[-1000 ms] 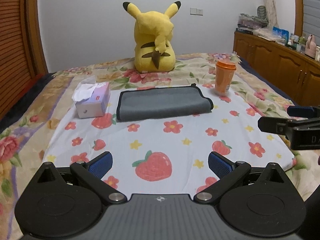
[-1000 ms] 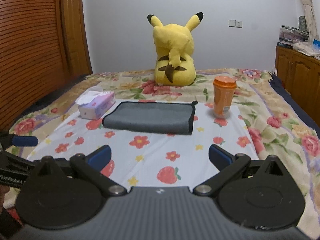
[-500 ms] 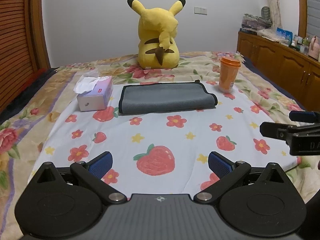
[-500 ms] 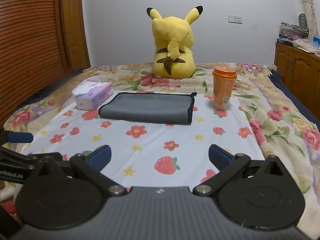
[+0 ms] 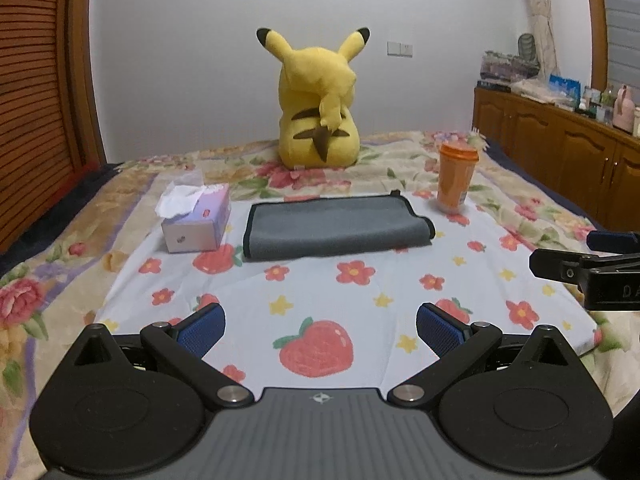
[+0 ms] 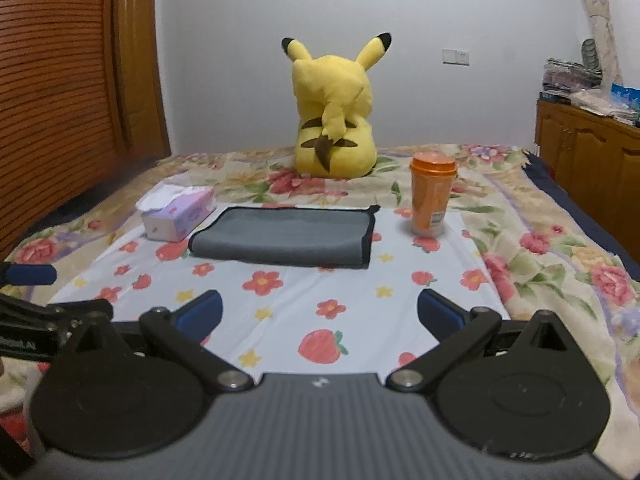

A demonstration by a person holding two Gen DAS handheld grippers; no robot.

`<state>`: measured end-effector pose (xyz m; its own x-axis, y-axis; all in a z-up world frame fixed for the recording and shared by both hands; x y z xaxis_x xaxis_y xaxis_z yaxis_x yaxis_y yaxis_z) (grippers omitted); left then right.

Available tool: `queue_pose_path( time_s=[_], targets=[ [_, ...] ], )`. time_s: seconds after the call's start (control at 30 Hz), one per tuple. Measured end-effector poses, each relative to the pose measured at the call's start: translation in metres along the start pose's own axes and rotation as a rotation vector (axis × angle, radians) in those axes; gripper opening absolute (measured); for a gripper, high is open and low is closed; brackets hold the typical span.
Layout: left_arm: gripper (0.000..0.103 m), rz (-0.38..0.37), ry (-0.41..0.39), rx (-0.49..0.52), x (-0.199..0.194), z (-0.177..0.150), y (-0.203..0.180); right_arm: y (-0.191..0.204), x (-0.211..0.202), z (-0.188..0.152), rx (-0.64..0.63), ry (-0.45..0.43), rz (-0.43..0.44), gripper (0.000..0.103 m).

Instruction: Fold towel

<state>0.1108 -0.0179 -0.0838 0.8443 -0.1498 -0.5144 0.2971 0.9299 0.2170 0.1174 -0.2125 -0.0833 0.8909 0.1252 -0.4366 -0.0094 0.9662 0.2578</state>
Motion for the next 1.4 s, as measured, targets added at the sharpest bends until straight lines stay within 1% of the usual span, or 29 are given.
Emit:
queue_pose_path(
  time_s=[0.17, 0.63, 1.1, 1.4],
  targets=[
    [0.103, 0.013, -0.033, -0.002, -0.006, 0.005, 0.002, -0.004, -0.003, 0.004, 0.018, -0.023, -0.005, 0.103],
    [0.103, 0.029, -0.105, 0.01, -0.018, 0.014, 0.002, -0.004, -0.01, 0.008, 0.012, -0.067, 0.0, 0.103],
    [0.103, 0.072, -0.149, 0.023, -0.025, 0.019, 0.005, -0.007, -0.019, 0.016, 0.013, -0.125, -0.001, 0.103],
    [0.103, 0.095, -0.18, 0.013, -0.032, 0.024, 0.01, -0.01, -0.025, 0.023, 0.02, -0.172, -0.01, 0.103]
  ],
)
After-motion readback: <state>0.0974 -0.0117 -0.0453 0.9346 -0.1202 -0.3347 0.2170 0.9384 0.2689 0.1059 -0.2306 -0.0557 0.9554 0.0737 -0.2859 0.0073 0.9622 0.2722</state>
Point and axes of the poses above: each gripper's, at about its wrist camera, not at the fingertips, and x roughly the way its jaws point, y to its left, z to its top, the point moved 10 cm from there along x, roughly the way its jaws point, and after that the axes turned 12 degrees about x, right-handed, at the moved point
